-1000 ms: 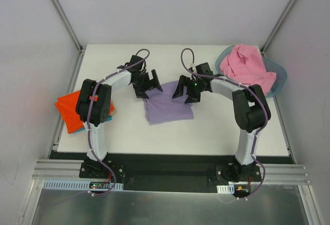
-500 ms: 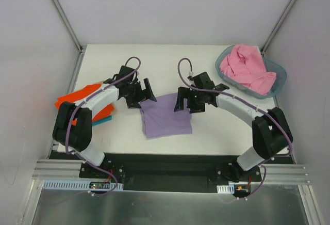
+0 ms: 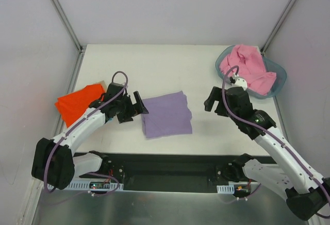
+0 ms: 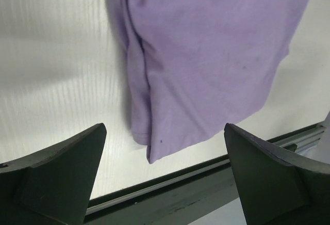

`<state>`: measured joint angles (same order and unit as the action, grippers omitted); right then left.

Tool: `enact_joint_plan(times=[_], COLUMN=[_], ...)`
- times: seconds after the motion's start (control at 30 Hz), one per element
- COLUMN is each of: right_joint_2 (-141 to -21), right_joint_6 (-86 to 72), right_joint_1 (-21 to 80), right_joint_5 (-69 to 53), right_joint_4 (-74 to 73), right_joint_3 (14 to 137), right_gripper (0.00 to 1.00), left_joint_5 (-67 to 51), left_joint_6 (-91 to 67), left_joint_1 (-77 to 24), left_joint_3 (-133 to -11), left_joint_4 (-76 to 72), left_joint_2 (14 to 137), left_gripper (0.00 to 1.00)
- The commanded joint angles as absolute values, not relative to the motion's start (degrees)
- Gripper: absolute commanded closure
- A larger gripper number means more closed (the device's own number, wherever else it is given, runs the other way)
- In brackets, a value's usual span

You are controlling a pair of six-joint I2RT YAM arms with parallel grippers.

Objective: Fold and stack the t-shirts
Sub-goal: Fold the long partially folded tshirt into a neat square, then put the neatly folded tshirt into the corner of the board with the left arm

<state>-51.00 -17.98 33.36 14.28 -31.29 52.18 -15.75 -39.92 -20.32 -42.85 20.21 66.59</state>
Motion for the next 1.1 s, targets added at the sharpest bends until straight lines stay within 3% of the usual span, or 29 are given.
enact_joint_plan(times=[0.0, 0.23, 0.37, 0.5, 0.67, 0.7, 0.8, 0.9, 1.07], right_joint_2=[-48.26, -49.57, -48.69, -47.46, -45.80, -45.44, -44.21, -42.89, -41.84], right_joint_6=[-20.48, -20.30, -20.13, -19.34, -19.42, -19.25, -19.34, -18.90, -17.49], right_joint_1=[32.52, 32.43, 32.43, 32.43, 32.17, 32.17, 31.99, 31.90, 31.46], right_joint_5=[23.03, 23.29, 25.04, 26.45, 27.95, 28.12, 29.70, 30.85, 32.69], right_joint_4=[-36.39, -37.62, -37.44, -37.53, -37.53, -37.53, -37.44, -37.44, -36.83], right_joint_3=[48.87, 48.08, 47.72, 47.37, 46.67, 46.50, 45.62, 45.00, 44.21], right_gripper=[0.03, 0.03, 0.03, 0.03, 0.03, 0.03, 0.03, 0.03, 0.03], left_joint_5=[-14.15, -13.72, -13.70, -12.92, -12.83, -11.27, -5.57, -0.46, 12.46], left_joint_6=[-43.42, -44.12, -44.03, -43.86, -44.12, -44.47, -45.18, -43.86, -38.95], left_joint_1=[-20.92, -22.06, -22.50, -25.22, -27.94, -28.38, -30.49, -32.51, -33.05], left_joint_3=[-40.78, -43.06, -45.96, -48.33, -51.06, -51.33, -53.87, -58.78, -65.47], left_joint_4=[18.99, 13.19, 13.01, 13.01, 13.09, 13.36, 16.94, 23.34, 31.80], left_joint_2=[68.99, 80.48, 88.32, 93.59, 98.78, 99.83, 101.68, 103.18, 101.87], left_gripper=[0.01, 0.01, 0.17, 0.24, 0.47, 0.68, 0.91, 1.00, 1.00])
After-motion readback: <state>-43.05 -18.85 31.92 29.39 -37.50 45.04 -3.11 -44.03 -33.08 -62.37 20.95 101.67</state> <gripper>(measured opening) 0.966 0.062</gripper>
